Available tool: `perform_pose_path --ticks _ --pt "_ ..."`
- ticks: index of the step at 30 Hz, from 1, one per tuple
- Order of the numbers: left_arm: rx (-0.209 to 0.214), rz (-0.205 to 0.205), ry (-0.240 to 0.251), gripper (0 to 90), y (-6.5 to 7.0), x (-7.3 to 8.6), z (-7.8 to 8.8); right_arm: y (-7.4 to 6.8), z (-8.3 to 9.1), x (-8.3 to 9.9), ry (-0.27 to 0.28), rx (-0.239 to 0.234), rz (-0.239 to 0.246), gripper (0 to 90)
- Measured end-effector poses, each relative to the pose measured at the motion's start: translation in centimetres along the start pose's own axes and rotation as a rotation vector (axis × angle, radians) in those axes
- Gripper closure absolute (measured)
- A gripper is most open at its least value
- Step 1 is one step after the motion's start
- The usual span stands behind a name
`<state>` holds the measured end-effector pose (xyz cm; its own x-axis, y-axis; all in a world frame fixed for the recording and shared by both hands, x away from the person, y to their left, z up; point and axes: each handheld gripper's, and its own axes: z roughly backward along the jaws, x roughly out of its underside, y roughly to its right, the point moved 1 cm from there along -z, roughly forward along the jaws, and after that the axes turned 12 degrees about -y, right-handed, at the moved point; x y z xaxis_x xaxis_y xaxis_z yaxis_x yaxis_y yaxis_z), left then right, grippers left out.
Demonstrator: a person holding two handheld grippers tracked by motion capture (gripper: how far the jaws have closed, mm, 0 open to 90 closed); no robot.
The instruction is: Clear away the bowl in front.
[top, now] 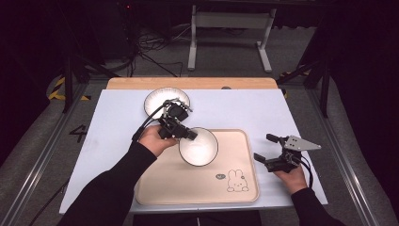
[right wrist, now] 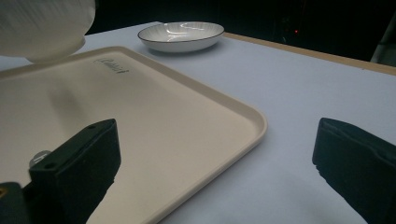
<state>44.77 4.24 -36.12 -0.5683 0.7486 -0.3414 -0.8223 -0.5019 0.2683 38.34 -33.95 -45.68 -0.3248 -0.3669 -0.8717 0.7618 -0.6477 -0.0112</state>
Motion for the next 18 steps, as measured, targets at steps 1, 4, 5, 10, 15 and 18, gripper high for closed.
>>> perform_pose_path --ticks 1,4,5,10,15,18 --pt "-0.015 -0.009 -0.007 79.2 0.1 0.0 -0.2 0.0 0.0 0.0 0.000 0.000 0.000 1.6" --pt "-0.034 -0.018 -0.028 79.3 0.3 -0.1 -0.6 0.0 0.0 0.0 0.000 0.000 0.000 1.6" --pt "-0.039 -0.018 -0.032 79.3 0.3 -0.2 -0.8 0.0 0.0 0.0 0.000 0.001 0.000 1.6" --pt "-0.038 -0.018 -0.049 79.6 0.3 -0.3 -1.5 0.0 0.0 0.0 0.000 -0.001 0.000 1.7" --pt "-0.033 -0.020 -0.069 79.8 0.4 -0.2 -2.3 0.0 0.0 0.0 0.000 -0.003 0.001 1.6" --pt "-0.036 -0.021 -0.079 79.9 0.3 -0.1 -2.7 0.0 0.0 0.0 0.000 -0.004 0.002 1.7"
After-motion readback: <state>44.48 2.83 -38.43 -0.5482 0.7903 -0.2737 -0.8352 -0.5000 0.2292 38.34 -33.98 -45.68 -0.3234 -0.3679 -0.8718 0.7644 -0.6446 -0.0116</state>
